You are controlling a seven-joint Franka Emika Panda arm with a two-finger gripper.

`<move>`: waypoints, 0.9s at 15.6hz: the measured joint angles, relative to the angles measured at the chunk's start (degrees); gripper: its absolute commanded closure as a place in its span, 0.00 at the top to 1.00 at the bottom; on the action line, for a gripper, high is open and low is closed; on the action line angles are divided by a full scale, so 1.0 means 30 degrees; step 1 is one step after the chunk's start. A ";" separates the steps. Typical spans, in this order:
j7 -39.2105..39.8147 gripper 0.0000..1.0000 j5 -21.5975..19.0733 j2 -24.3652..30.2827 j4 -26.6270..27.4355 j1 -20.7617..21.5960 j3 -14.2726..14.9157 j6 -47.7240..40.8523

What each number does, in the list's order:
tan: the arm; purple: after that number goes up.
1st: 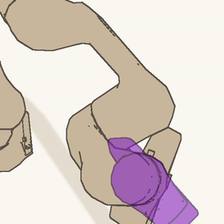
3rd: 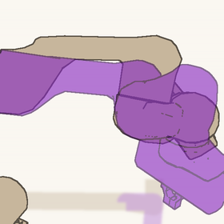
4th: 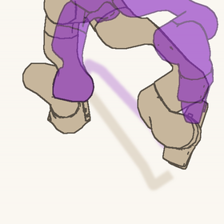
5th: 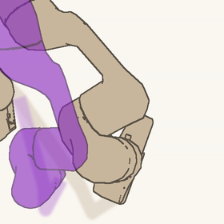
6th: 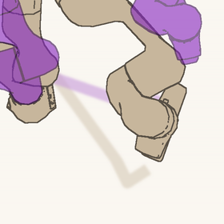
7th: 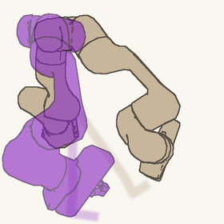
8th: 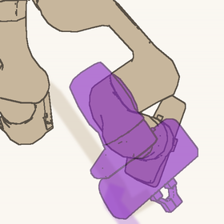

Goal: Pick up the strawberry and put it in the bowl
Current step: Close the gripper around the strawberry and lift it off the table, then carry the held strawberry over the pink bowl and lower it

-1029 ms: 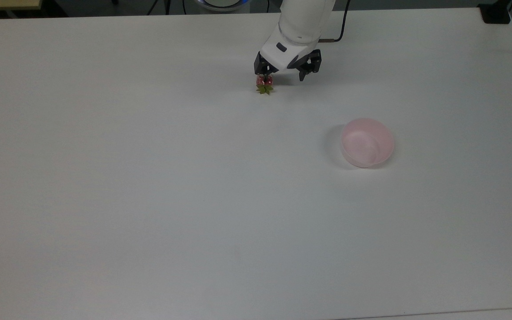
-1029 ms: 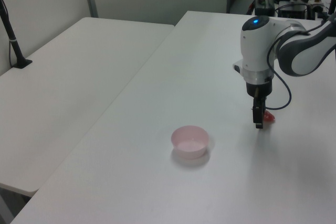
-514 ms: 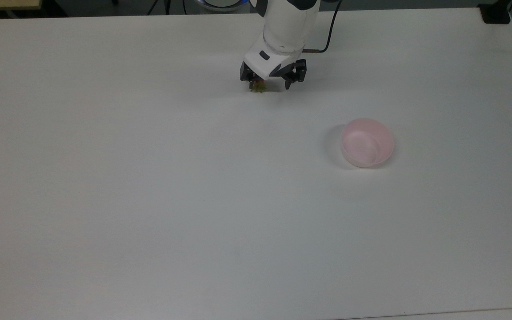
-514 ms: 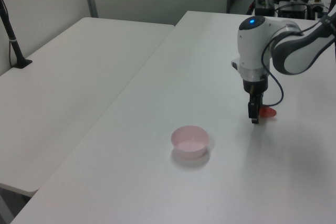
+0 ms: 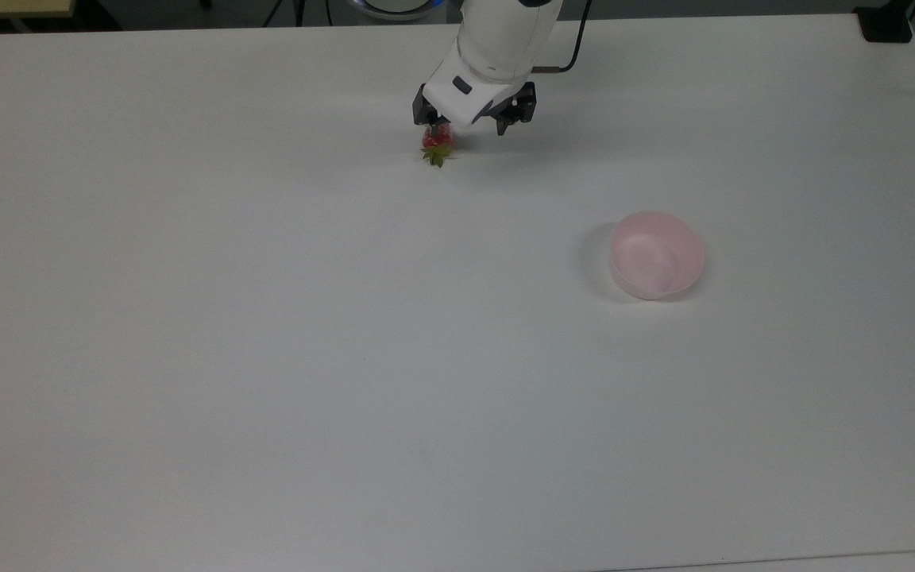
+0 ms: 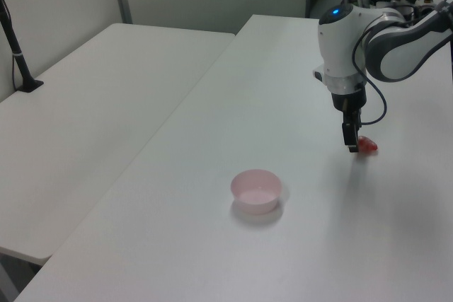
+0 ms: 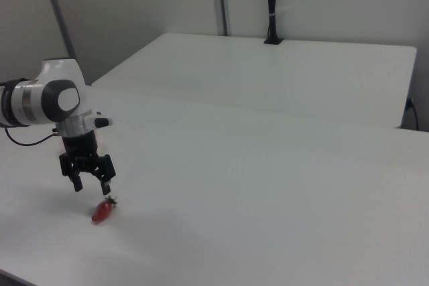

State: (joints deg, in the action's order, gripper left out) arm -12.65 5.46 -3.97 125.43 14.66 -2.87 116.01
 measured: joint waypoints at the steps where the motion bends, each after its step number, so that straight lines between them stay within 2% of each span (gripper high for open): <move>1: 0.0125 0.97 0.0027 -0.0060 0.0070 -0.0015 0.0000 0.0000; 5: 0.0558 0.93 0.0506 -0.0187 0.0513 -0.0474 0.0019 0.0000; 7: 0.0689 0.86 0.0526 -0.0245 0.0678 -0.0597 0.0019 0.0001; 8: 0.0696 0.77 0.0529 -0.0310 0.0750 -0.0598 0.0018 0.0013; 11: 0.0723 0.40 0.1062 -0.1046 0.0971 -0.0598 0.0012 0.0624; 14: 0.0813 0.15 0.1345 -0.1193 0.0959 -0.0605 0.0005 0.0809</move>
State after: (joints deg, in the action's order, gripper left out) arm -10.21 9.49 -7.55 128.31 12.85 -2.85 118.44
